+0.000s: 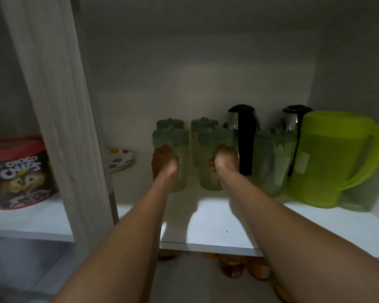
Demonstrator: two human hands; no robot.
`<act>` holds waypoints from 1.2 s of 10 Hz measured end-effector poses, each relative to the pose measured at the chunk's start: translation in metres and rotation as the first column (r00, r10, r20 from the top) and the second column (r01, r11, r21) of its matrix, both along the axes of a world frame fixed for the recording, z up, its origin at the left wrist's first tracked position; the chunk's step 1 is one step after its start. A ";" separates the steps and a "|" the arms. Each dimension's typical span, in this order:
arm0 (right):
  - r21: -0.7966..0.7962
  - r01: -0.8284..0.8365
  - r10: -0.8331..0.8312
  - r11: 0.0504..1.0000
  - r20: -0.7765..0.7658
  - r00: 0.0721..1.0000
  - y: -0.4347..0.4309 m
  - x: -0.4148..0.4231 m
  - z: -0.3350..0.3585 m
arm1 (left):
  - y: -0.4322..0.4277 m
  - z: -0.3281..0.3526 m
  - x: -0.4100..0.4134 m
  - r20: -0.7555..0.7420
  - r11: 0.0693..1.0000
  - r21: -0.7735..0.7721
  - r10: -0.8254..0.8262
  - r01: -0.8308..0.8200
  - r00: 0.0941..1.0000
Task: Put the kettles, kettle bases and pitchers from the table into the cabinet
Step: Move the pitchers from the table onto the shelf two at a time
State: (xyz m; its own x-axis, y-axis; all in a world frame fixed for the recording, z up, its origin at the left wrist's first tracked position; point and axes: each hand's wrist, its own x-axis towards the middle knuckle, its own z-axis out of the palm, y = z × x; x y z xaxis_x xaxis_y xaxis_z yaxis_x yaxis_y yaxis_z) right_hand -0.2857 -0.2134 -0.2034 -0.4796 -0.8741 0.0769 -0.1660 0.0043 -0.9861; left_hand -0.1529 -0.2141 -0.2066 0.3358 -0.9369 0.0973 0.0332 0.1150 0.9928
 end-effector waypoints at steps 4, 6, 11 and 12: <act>-0.031 0.148 -0.146 0.989 0.043 0.988 -0.028 0.010 -0.002 | -0.039 -0.005 0.022 0.147 0.979 -0.018 -0.197 0.202 0.969; 0.098 0.191 -0.187 0.977 -0.045 0.981 0.014 0.011 -0.001 | 0.000 -0.004 0.031 0.121 0.960 0.183 -0.235 0.212 0.964; 0.099 0.130 -0.115 0.987 -0.145 0.983 0.220 0.012 -0.053 | 0.212 -0.040 0.021 0.374 0.970 0.206 -0.203 0.132 0.905; 0.111 0.155 -0.135 0.982 -0.169 0.976 0.267 0.007 -0.051 | 0.256 -0.040 0.018 0.400 0.967 0.196 -0.230 0.162 0.887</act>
State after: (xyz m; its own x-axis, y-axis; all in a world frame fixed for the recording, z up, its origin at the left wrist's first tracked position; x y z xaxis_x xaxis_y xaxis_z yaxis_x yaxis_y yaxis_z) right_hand -0.2789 0.0541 -0.2543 -0.5924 -0.8035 0.0594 -0.3104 0.1596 -0.9371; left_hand -0.1345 0.0422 -0.2468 0.1035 -0.9939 0.0381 -0.3810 -0.0042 0.9246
